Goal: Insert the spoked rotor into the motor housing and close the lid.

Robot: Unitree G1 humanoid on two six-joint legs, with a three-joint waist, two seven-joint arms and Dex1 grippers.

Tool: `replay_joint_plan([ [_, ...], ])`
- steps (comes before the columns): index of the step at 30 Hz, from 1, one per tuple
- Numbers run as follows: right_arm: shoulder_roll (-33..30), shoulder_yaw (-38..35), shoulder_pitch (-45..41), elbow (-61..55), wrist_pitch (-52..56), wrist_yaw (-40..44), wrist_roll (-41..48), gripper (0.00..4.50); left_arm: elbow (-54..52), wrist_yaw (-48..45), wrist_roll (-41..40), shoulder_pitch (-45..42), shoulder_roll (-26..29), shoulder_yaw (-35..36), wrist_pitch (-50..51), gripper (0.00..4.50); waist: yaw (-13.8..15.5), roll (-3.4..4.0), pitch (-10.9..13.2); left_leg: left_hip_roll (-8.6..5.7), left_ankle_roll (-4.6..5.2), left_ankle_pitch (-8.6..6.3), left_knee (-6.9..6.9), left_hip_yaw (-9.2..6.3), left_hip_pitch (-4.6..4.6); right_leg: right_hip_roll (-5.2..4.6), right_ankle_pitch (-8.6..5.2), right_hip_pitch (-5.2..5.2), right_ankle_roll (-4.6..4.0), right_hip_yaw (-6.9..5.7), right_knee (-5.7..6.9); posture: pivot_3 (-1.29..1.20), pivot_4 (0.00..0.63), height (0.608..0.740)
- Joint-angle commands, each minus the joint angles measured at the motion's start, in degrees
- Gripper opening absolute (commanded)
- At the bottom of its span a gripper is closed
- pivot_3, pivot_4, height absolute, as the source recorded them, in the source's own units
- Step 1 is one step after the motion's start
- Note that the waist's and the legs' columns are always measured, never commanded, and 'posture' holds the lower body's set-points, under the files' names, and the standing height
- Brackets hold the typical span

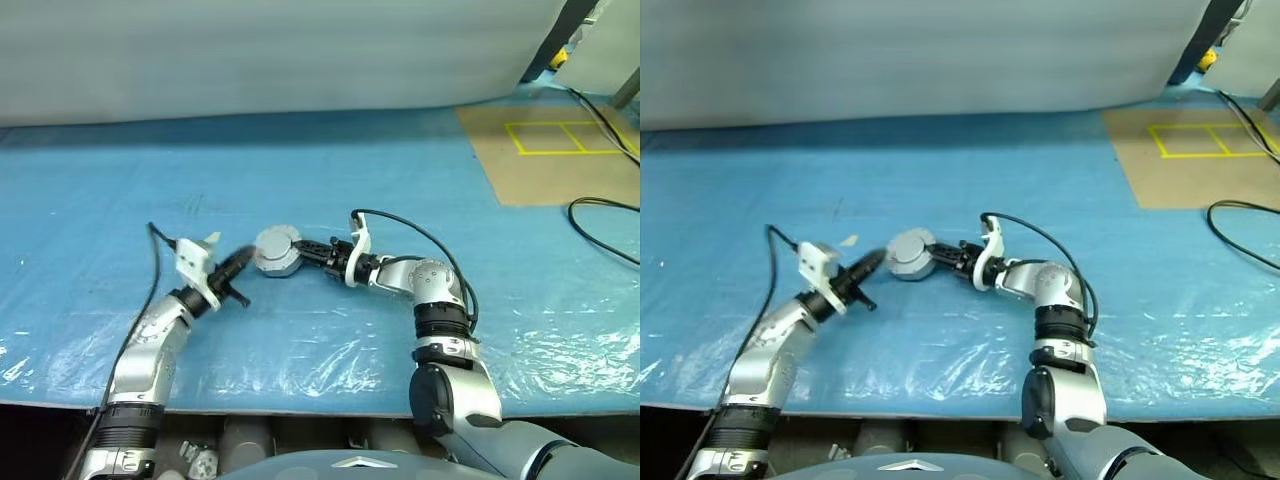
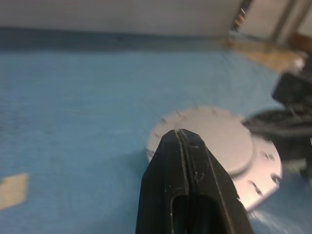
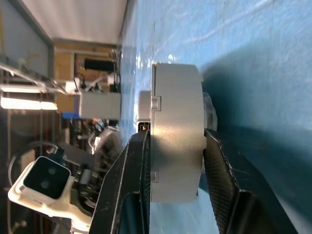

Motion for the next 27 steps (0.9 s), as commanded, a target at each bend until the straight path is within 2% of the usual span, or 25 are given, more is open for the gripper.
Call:
replay_joint_plan([
  [1,1.94,-4.03,-3.8,-1.03,-2.24,-0.95,5.61,1.16,-4.05,3.14,-11.14,0.12,-2.01,5.44,6.48,0.0,0.09,-0.03,0.05,-0.02,0.0,0.0,0.0,0.0,0.0,0.0,0.01,-0.02,0.02,0.0,0.0,0.0,0.15,0.74],
  [5,3.07,-5.27,-5.31,-1.07,-3.44,-1.01,8.09,1.16,-6.3,6.35,-21.68,0.26,-5.01,7.71,14.49,0.0,0.4,-0.41,0.33,-0.06,-0.01,0.0,0.0,-0.03,-0.19,0.01,0.16,-0.24,0.25,-0.03,-0.03,0.0,0.15,0.74],
  [7,3.49,-5.44,-5.74,-0.81,-3.83,-1.0,9.4,1.16,-6.09,7.07,-23.81,0.56,-6.07,7.12,17.35,0.0,0.48,-0.51,0.4,-0.03,-0.01,0.0,0.0,-0.05,-0.24,0.04,0.17,-0.24,0.26,-0.07,-0.03,0.0,0.15,0.74],
  [10,3.86,-4.99,-6.26,-0.99,-4.11,-0.83,11.12,1.16,-6.16,7.88,-26.45,0.41,-7.62,7.14,19.42,0.63,0.47,-0.68,0.54,-0.02,-0.02,0.0,0.0,-0.08,-0.25,0.07,0.17,-0.24,0.27,-0.08,-0.04,0.0,0.15,0.74],
  [21,4.31,-1.65,-5.63,-1.1,-5.79,0.44,12.04,1.16,-6.64,9.66,-31.09,-0.56,-9.84,7.1,22.62,4.42,0.37,-0.73,0.59,-0.02,-0.02,0.0,0.09,-0.12,-0.18,0.07,0.21,-0.19,0.33,-0.08,0.03,0.0,0.15,0.74],
  [27,4.69,-0.61,-5.19,-1.81,-4.81,1.33,14.13,1.16,-3.99,13.72,-31.48,-2.37,-11.39,7.36,23.8,4.49,0.41,-0.74,0.59,-0.02,-0.02,0.0,0.13,-0.15,-0.17,0.07,0.22,-0.15,0.35,-0.08,0.05,0.0,0.15,0.74],
])
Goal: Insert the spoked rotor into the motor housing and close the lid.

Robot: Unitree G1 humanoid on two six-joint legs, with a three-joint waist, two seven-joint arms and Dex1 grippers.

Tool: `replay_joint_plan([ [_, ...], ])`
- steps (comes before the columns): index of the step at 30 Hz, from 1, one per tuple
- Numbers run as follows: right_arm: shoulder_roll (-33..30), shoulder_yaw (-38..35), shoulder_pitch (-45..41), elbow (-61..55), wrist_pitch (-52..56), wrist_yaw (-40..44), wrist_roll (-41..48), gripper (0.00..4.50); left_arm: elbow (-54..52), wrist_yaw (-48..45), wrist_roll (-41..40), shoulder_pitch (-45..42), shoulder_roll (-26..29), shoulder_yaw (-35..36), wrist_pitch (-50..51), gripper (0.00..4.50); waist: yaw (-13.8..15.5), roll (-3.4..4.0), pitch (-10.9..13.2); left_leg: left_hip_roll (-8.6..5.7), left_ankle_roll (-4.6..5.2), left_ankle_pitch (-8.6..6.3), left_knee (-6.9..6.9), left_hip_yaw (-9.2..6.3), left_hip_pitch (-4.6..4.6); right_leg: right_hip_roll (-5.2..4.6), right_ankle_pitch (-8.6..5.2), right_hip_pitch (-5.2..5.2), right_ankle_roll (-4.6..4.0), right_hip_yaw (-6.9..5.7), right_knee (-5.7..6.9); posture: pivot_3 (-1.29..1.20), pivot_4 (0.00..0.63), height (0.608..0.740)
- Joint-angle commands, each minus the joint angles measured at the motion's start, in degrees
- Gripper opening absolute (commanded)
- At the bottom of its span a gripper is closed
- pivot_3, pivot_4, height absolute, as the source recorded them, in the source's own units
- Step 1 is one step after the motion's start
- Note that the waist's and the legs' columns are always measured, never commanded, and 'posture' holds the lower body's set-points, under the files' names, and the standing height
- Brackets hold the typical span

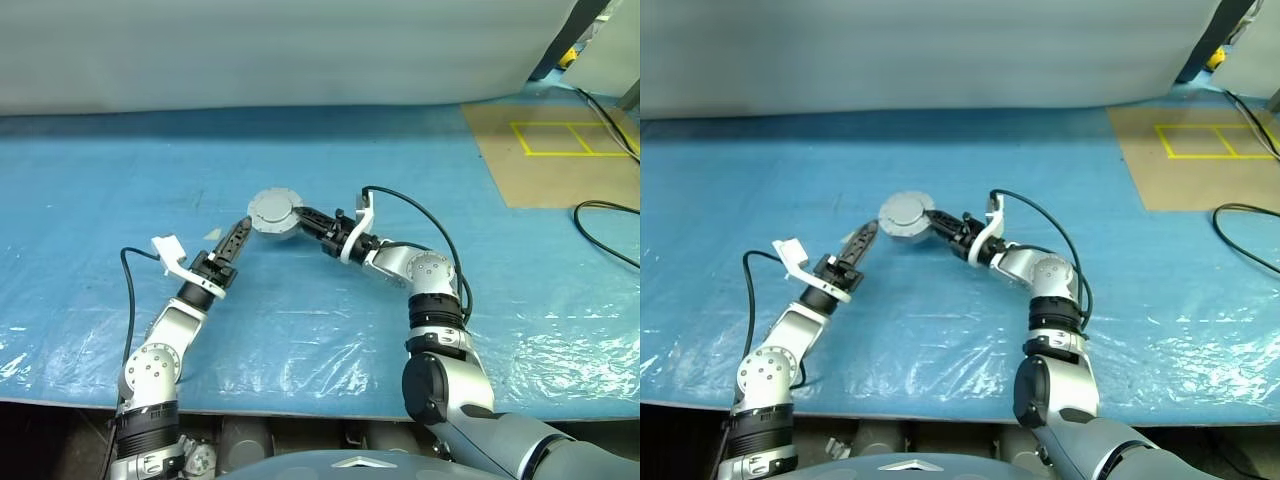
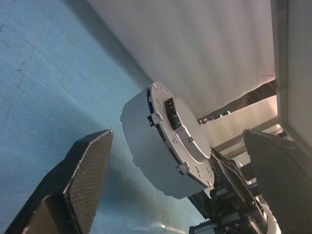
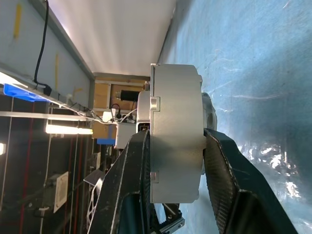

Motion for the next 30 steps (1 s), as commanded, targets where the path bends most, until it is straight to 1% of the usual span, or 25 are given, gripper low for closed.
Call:
replay_joint_plan([
  [1,3.58,0.76,-2.01,-2.55,0.42,2.86,4.85,1.16,0.22,1.93,-2.73,-1.41,-1.25,0.97,0.88,4.49,-0.06,0.0,0.0,0.0,0.0,0.0,0.01,0.0,0.0,0.0,0.0,0.02,0.01,0.0,0.0,0.0,0.15,0.74],
  [3,3.59,1.35,-1.75,-2.55,0.49,2.98,5.06,1.16,0.03,1.8,-3.83,-1.99,-1.31,0.5,2.26,4.49,-0.03,-0.01,0.0,0.0,0.0,0.0,0.04,-0.01,-0.01,0.0,0.01,0.02,0.01,0.0,0.0,0.0,0.15,0.74],
  [6,3.75,1.87,-1.4,-2.89,1.03,3.15,6.21,1.16,0.66,2.39,-3.29,-2.54,-1.33,0.02,2.94,4.49,-0.03,-0.01,0.01,0.0,0.0,0.0,0.05,-0.02,0.0,0.01,0.01,0.03,0.01,0.0,0.04,0.0,0.15,0.74],
  [13,3.55,4.3,-0.56,-3.49,1.67,3.58,6.5,1.16,2.01,3.32,-6.49,-5.12,-3.28,1.61,3.06,4.49,0.06,-0.01,0.01,0.0,0.0,0.0,0.13,-0.06,0.01,0.0,0.02,0.11,0.03,-0.02,0.05,0.0,0.15,0.74],
  [16,3.63,4.92,-0.27,-3.61,1.78,3.8,7.01,1.16,3.98,4.53,-7.71,-6.09,-4.29,2.89,2.8,3.94,0.06,-0.01,0.01,0.0,0.0,0.0,0.18,-0.07,0.01,0.0,0.03,0.15,0.04,-0.02,0.05,0.0,0.15,0.74],
  [19,3.63,5.48,-0.17,-3.77,2.06,3.97,7.29,1.16,4.83,4.56,-8.28,-6.44,-4.14,2.94,3.8,2.95,0.05,-0.02,0.01,0.0,0.01,0.0,0.18,-0.07,0.04,0.0,0.03,0.2,0.04,-0.02,0.05,0.0,0.15,0.74],
  [20,3.55,5.69,-0.16,-3.73,2.01,4.13,7.18,1.16,4.95,4.65,-8.52,-6.44,-3.99,2.81,4.24,2.69,0.06,-0.02,0.01,0.0,0.0,0.0,0.18,-0.07,0.03,0.0,0.03,0.2,0.04,-0.02,0.05,0.0,0.15,0.74],
  [26,3.58,6.06,-0.31,-3.42,1.52,4.56,7.0,1.16,4.84,3.36,-9.22,-5.85,-2.89,2.27,5.97,2.64,0.06,-0.02,0.01,0.0,0.01,0.0,0.19,-0.08,0.03,0.0,0.03,0.2,0.04,-0.03,0.05,0.0,0.15,0.74],
  [30,3.81,6.4,-0.25,-3.5,1.22,4.62,6.82,1.16,5.02,5.08,-9.47,-6.15,-3.18,2.54,5.98,2.64,0.09,-0.02,0.01,0.0,0.01,0.0,0.2,-0.09,0.03,0.0,0.04,0.2,0.04,-0.03,0.05,0.0,0.15,0.74],
])
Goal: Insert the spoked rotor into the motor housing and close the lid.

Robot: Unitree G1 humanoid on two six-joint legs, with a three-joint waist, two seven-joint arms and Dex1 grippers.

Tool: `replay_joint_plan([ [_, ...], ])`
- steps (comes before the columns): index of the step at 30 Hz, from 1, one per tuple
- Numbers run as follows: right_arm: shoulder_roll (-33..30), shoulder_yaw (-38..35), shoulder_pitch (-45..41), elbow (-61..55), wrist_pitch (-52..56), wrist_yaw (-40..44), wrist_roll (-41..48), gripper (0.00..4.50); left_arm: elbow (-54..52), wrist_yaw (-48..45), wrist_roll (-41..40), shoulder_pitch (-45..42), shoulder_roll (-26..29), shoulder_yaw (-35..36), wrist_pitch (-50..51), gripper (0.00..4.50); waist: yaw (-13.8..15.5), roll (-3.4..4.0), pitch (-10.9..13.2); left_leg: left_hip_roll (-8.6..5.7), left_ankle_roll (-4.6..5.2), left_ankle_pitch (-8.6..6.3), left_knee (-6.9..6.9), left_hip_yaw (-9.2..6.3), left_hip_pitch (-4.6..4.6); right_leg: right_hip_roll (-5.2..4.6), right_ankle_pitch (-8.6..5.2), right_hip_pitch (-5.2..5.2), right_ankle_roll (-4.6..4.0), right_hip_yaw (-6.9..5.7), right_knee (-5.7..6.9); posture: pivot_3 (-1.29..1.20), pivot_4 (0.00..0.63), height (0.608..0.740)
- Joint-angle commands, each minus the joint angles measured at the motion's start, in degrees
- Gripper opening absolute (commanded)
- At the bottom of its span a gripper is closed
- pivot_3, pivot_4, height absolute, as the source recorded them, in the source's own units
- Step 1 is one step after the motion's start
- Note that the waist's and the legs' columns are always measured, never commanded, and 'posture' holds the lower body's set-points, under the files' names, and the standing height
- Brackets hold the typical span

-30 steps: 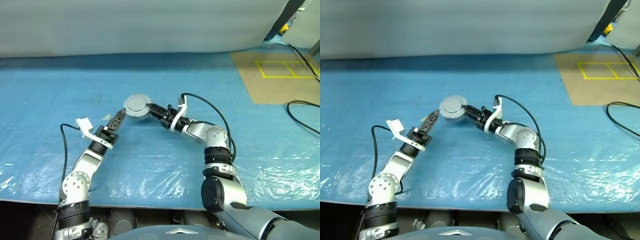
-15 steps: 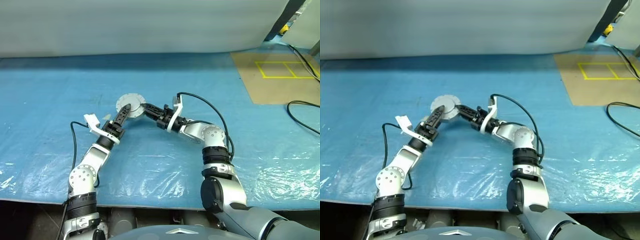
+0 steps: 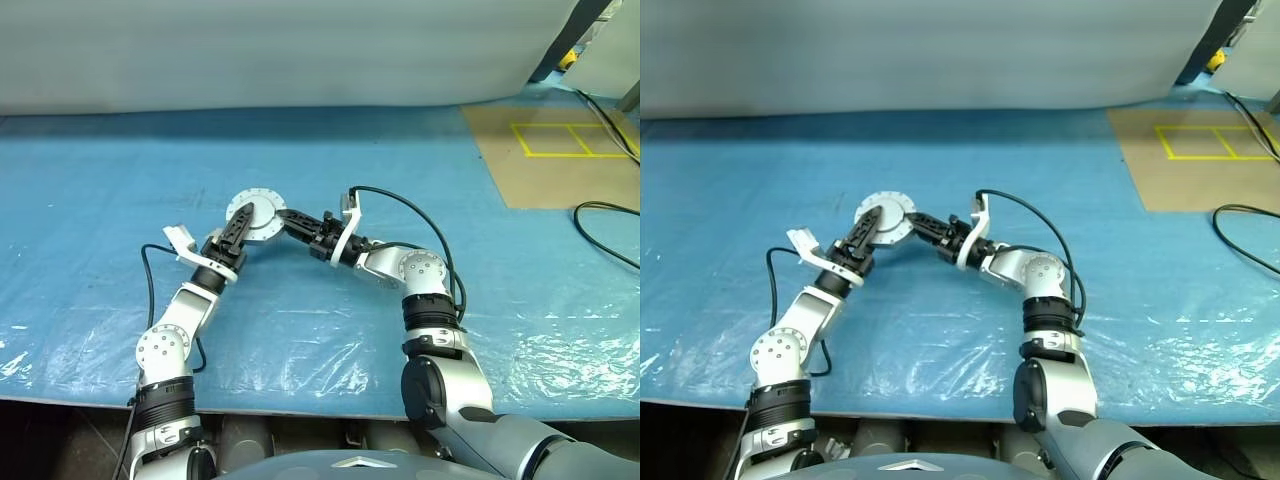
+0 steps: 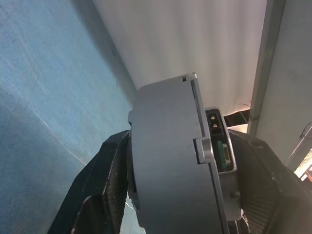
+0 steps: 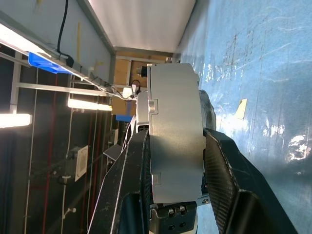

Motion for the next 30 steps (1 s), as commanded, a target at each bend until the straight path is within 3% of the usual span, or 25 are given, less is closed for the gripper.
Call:
replay_joint_plan([
  [1,3.83,0.97,-0.68,-3.23,-0.27,1.76,2.78,1.16,-0.93,0.84,-0.74,-0.28,-0.07,-0.42,1.1,2.64,0.01,0.0,0.0,0.0,0.0,0.0,0.0,0.0,0.0,0.0,0.0,0.0,0.0,0.0,0.0,0.0,0.15,0.74],
  [3,3.77,1.58,-0.47,-3.7,-0.93,2.04,2.19,1.16,-1.04,1.29,-2.05,-0.59,-0.47,-0.16,1.41,2.64,0.0,0.0,0.0,0.0,0.0,0.0,0.0,0.0,0.0,0.0,0.0,0.0,0.0,0.0,0.01,0.0,0.15,0.74],
  [10,3.62,2.3,-0.5,-2.91,-4.26,0.52,0.8,3.44,0.58,3.88,-8.47,-1.91,-3.56,3.63,0.1,2.64,0.07,-0.01,0.0,-0.01,0.0,0.0,0.03,-0.01,0.01,-0.01,0.0,0.05,0.0,0.0,0.02,0.0,0.15,0.74],
  [22,2.69,4.22,-0.72,-1.59,-7.79,-0.04,-0.56,3.44,4.06,7.57,-14.61,-5.22,-5.51,11.16,-5.72,2.64,0.14,-0.03,0.01,-0.01,0.0,0.0,0.06,-0.02,0.0,0.0,0.02,0.05,0.03,0.0,0.02,0.0,0.15,0.74],
  [30,2.28,5.23,-0.41,-1.92,-8.11,0.39,-0.63,3.44,10.21,5.08,-5.85,-8.29,-3.48,15.68,-20.46,2.64,0.15,-0.12,0.04,-0.01,0.0,0.0,0.09,-0.05,0.0,0.0,0.04,0.06,0.06,0.0,0.01,0.0,0.15,0.74],
])
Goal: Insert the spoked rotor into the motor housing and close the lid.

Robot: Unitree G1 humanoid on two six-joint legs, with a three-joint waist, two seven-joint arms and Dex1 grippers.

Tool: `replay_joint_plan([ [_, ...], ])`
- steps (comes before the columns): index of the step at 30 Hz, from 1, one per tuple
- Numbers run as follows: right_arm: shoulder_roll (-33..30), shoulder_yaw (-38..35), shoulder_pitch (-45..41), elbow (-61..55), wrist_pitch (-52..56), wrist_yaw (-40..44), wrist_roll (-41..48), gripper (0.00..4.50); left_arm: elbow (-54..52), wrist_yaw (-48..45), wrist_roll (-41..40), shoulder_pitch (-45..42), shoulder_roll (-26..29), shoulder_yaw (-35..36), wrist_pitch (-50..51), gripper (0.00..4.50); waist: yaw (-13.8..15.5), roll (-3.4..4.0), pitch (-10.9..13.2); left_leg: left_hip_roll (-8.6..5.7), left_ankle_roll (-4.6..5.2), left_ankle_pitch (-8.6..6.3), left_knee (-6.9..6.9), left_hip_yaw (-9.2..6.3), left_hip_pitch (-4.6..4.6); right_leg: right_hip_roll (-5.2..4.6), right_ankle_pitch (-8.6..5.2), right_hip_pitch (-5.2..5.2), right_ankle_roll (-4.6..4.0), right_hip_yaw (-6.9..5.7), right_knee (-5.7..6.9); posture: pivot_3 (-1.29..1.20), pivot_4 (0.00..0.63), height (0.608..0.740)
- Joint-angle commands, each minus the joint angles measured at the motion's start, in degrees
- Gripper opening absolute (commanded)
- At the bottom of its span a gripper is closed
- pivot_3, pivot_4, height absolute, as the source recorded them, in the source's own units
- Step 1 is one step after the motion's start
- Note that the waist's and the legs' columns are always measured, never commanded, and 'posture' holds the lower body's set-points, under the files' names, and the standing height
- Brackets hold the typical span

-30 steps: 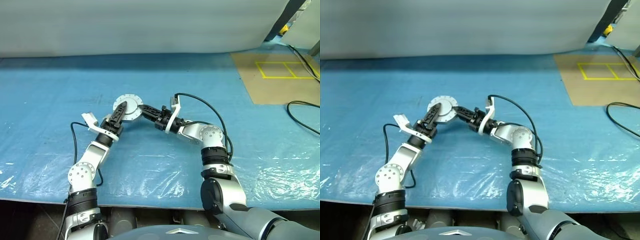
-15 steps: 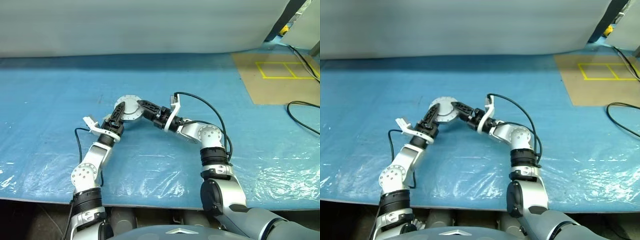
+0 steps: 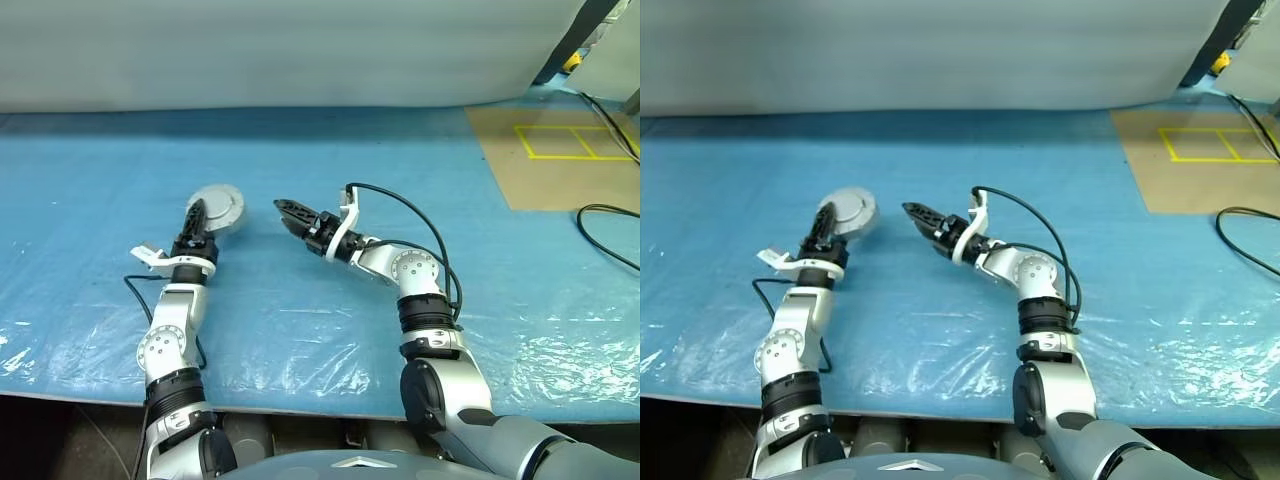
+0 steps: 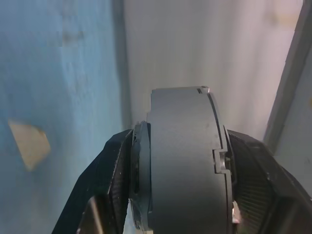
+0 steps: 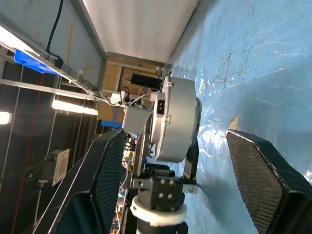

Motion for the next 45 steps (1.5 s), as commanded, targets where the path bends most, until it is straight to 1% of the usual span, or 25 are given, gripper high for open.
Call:
replay_joint_plan([
  [1,2.23,0.42,-0.81,-1.1,-0.35,0.86,0.47,3.44,1.77,-3.48,4.09,-2.39,1.73,2.45,-7.64,2.64,-0.08,-0.01,0.0,0.0,0.0,0.0,0.0,0.0,0.0,0.0,0.0,0.0,0.0,0.0,0.0,0.0,0.15,0.74],
  [4,2.17,0.31,-0.97,-1.29,-0.39,0.82,0.63,3.44,6.97,-4.4,9.16,-3.39,3.29,3.82,-14.21,2.64,-0.09,-0.04,-0.02,-0.01,0.0,0.0,0.01,-0.01,0.03,0.0,0.01,0.01,0.02,0.0,0.0,0.0,0.15,0.74],
  [9,2.04,0.03,-1.29,-1.26,-0.51,0.94,0.86,3.44,12.03,-5.09,15.2,-4.04,4.65,3.48,-19.21,2.64,0.04,-0.09,-0.03,-0.01,0.0,0.0,0.03,-0.02,0.03,0.0,0.02,0.02,0.04,-0.01,0.01,0.0,0.15,0.74],
  [20,2.19,0.7,-1.09,-1.38,-0.85,1.41,0.28,3.44,14.49,-3.68,18.88,-3.77,4.42,5.22,-24.04,2.64,-0.38,-0.09,-0.03,0.01,0.0,0.0,0.16,-0.01,0.14,-0.01,0.04,0.23,0.0,0.04,0.14,0.0,0.15,0.74],
  [21,2.09,0.95,-1.05,-1.39,-0.98,1.57,-0.02,3.47,14.43,-3.51,19.13,-3.71,4.4,5.47,-24.77,3.2,-0.39,-0.09,-0.03,0.01,0.01,0.0,0.17,-0.01,0.14,-0.01,0.04,0.23,0.0,0.04,0.16,0.0,0.15,0.74],
  [22,1.95,1.3,-0.99,-1.47,-1.15,1.73,-0.4,3.47,14.34,-3.38,19.82,-3.58,4.48,5.51,-25.8,3.45,-0.39,-0.09,-0.03,0.01,0.0,0.0,0.17,-0.01,0.16,-0.01,0.04,0.24,-0.01,0.04,0.18,0.0,0.15,0.74],
  [25,1.0,4.0,-0.5,-2.3,-2.5,3.12,-3.07,3.47,13.89,-1.88,22.08,-3.39,4.65,6.15,-30.13,4.4,-0.54,-0.09,-0.03,0.02,0.0,0.0,0.17,0.0,0.22,-0.01,0.06,0.25,-0.05,0.05,0.23,0.0,0.15,0.74],
  [27,-0.39,8.42,0.22,-3.42,-5.68,5.09,-7.84,3.47,13.31,-1.37,24.45,-2.99,5.28,6.02,-33.04,4.46,-0.65,-0.08,-0.04,0.03,0.0,0.0,0.19,0.01,0.25,-0.01,0.07,0.25,-0.06,0.05,0.26,0.0,0.15,0.74],
  [29,-1.59,12.19,0.99,-4.28,-9.73,6.74,-12.62,3.47,12.2,-2.73,28.51,-1.63,6.61,3.8,-34.59,4.46,-0.61,-0.09,-0.04,0.04,0.0,0.0,0.2,0.01,0.23,-0.01,0.07,0.25,-0.07,0.04,0.26,0.0,0.15,0.74],
  [31,-3.29,16.57,2.02,-5.55,-15.49,8.13,-18.46,3.47,9.7,-5.59,33.6,0.71,8.37,-0.25,-34.88,4.46,-0.4,-0.1,-0.05,0.05,0.0,0.0,0.2,0.0,0.21,-0.01,0.07,0.24,-0.06,0.02,0.24,0.0,0.15,0.74],
  [34,-5.51,21.12,3.99,-7.53,-23.96,9.92,-25.4,3.47,5.19,-9.62,37.78,3.71,10.58,-4.69,-34.57,4.46,0.38,-0.16,-0.03,0.07,0.0,0.0,0.27,-0.03,0.15,-0.05,0.08,0.19,-0.05,-0.09,0.14,0.0,0.15,0.74],
  [37,-8.97,25.3,6.67,-9.44,-34.6,11.63,-33.2,3.47,0.48,-17.71,41.84,7.36,14.85,-11.28,-32.4,4.46,1.06,-0.23,0.0,0.06,0.0,0.0,0.33,-0.03,0.12,-0.1,0.08,0.19,-0.04,-0.11,0.15,0.0,0.15,0.74],
  [41,-13.1,27.07,10.57,-10.03,-45.82,13.94,-39.25,3.47,-5.78,-26.39,43.97,11.21,19.44,-18.79,-28.67,4.46,1.06,-0.23,0.0,0.02,0.01,-0.01,0.37,0.0,0.16,-0.15,0.09,0.2,-0.03,-0.07,0.16,0.0,0.15,0.74],
  [45,-16.07,27.22,13.34,-10.76,-51.09,16.51,-41.54,3.47,-6.55,-33.69,47.84,12.92,23.9,-24.44,-27.75,4.46,0.74,-0.22,0.01,0.04,0.02,-0.01,0.41,0.02,0.2,-0.12,0.08,0.19,-0.04,-0.04,0.22,0.0,0.15,0.74],
])
